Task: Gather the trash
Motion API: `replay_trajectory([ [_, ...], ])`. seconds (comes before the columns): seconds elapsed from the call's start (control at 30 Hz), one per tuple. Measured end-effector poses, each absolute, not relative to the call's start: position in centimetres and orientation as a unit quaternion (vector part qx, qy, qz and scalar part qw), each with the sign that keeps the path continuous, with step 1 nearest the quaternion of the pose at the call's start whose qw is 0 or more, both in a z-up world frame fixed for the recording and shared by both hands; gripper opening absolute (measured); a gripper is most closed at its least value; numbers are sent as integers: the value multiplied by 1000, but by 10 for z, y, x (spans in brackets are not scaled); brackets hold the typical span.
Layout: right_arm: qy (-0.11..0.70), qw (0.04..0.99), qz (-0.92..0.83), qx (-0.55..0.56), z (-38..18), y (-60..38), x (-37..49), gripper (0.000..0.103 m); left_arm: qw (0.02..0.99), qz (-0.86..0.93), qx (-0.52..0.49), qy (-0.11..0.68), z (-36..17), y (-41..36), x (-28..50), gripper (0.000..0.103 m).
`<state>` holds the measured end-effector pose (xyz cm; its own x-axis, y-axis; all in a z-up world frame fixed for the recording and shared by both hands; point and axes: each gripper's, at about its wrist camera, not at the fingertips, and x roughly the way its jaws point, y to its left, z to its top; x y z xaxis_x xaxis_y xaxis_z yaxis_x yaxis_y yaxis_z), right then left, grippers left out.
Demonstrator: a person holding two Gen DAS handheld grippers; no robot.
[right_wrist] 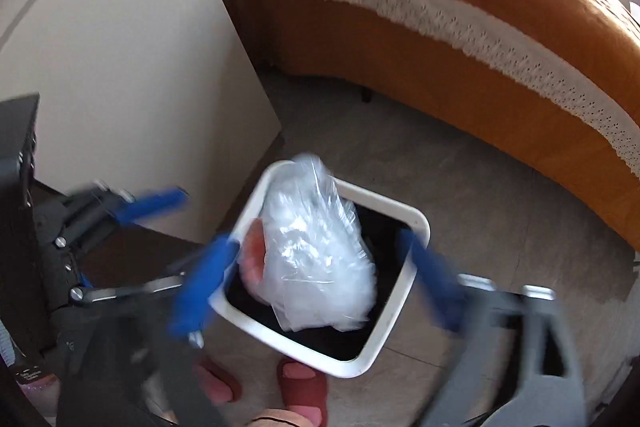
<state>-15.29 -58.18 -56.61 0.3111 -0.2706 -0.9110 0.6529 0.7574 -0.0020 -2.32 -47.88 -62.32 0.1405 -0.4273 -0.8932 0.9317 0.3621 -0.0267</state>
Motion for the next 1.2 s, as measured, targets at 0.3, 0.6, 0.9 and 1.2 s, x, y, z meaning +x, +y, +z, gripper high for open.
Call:
replay_trajectory([
  [0.3, 538, 768, -301, 172, -581, -580, -150, 99, 696, -482, 310, 433, -628, -475, -25, 98],
  [0.6, 506, 792, -301, 160, -501, -571, -142, 99, 729, -474, 278, 407, -537, -466, -15, 98],
  [0.9, 456, 822, -309, 146, -395, -558, -135, 99, 765, -446, 247, 393, -434, -452, -6, 98],
  [1.2, 407, 857, -290, 122, -285, -538, -127, 99, 803, -417, 201, 376, -320, -425, -3, 98],
])
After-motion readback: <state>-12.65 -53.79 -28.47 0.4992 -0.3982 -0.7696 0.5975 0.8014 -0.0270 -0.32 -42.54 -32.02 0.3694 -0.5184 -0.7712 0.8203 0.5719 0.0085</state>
